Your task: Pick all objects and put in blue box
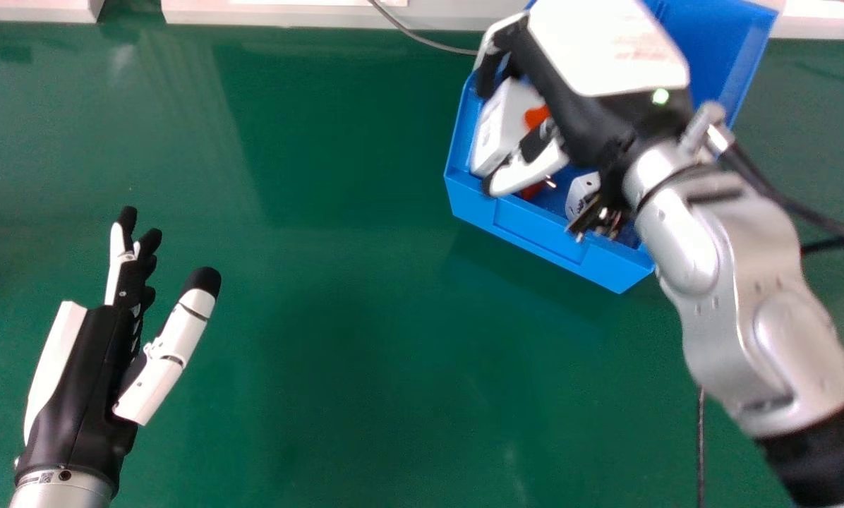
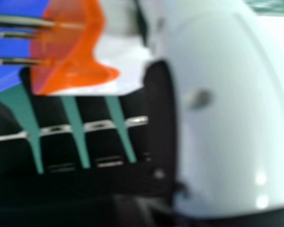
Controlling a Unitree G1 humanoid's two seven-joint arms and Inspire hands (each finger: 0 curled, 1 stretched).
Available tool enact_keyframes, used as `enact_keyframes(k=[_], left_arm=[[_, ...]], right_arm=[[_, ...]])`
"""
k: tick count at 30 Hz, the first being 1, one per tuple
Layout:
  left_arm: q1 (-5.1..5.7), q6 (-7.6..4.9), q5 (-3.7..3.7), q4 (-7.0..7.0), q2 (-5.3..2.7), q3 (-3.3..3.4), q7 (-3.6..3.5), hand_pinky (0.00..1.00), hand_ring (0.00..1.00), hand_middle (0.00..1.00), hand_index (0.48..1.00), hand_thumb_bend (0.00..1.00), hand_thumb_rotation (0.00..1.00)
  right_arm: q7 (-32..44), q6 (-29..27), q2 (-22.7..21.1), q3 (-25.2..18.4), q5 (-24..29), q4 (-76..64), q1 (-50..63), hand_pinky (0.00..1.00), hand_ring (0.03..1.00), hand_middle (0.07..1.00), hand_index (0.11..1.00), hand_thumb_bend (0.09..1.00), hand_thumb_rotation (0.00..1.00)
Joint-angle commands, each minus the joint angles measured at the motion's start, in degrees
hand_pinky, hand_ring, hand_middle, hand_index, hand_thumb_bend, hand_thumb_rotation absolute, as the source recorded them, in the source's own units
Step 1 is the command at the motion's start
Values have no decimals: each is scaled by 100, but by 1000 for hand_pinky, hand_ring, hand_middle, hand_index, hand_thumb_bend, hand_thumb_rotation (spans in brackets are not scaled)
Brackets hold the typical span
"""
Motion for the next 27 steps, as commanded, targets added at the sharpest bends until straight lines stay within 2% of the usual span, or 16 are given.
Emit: enact_keyframes(k=[1,3,5,6,8,9,11,13,15,17,19,21,24,27], left_arm=[[-49,-156,-26,38,61,35,-8,991,1000,1000,1000,465,809],[-66,-168,-39,72,67,29,-7,995,1000,1000,1000,472,807],[-70,-199,-18,98,87,21,-7,999,1000,1000,1000,477,815],[-72,-197,-40,101,80,20,-10,998,1000,1000,1000,474,816],[-67,-177,-52,87,61,9,3,1000,1000,1000,1000,478,807],[-61,-173,-35,82,60,4,14,1000,1000,1000,1000,477,806],[-51,-212,-1,98,55,-7,39,996,1000,1000,999,471,813],[-44,-245,-24,106,45,-19,33,996,1000,1000,1000,476,816],[-40,-261,-21,107,44,-31,33,998,1000,1000,1000,480,815],[-31,-197,3,68,42,-41,44,998,1000,1000,1000,483,816],[-24,-205,25,62,48,-52,47,998,1000,1000,1000,490,826],[-20,-234,-2,66,25,-59,52,995,1000,1000,1000,482,827],[-26,-263,18,76,23,-74,65,988,1000,1000,1000,482,822],[-42,-200,8,53,10,-82,71,975,996,1000,1000,475,815]], right_arm=[[-174,45,-55,-72,-63,393,-508,229,331,422,487,484,148],[-239,101,-44,-41,-80,952,-842,241,349,440,489,484,147],[-474,65,0,35,-84,1718,-1240,213,317,412,491,491,138],[-623,5,24,79,-71,2105,-1426,199,299,400,492,492,134],[-908,-137,85,151,8,2824,-1757,227,331,424,491,490,138],[-1057,-211,129,188,52,3174,-1914,255,364,448,490,489,139],[-1275,-372,217,249,173,3867,-2230,250,352,427,486,490,136],[-1349,-442,289,436,160,4582,-2585,187,274,408,514,506,35],[-1410,-440,385,628,131,5167,-2882,196,311,430,532,509,11],[-1540,-465,494,710,220,5554,-3053,230,361,458,542,510,3],[-1632,-432,604,807,264,5849,-3168,256,386,471,543,511,0],[-1673,-391,699,962,223,6125,-3265,255,389,472,548,511,0],[-1761,-374,808,1096,262,6393,-3325,258,391,476,551,510,0],[-1810,-399,849,1191,303,6469,-3331,226,380,462,554,509,0]])
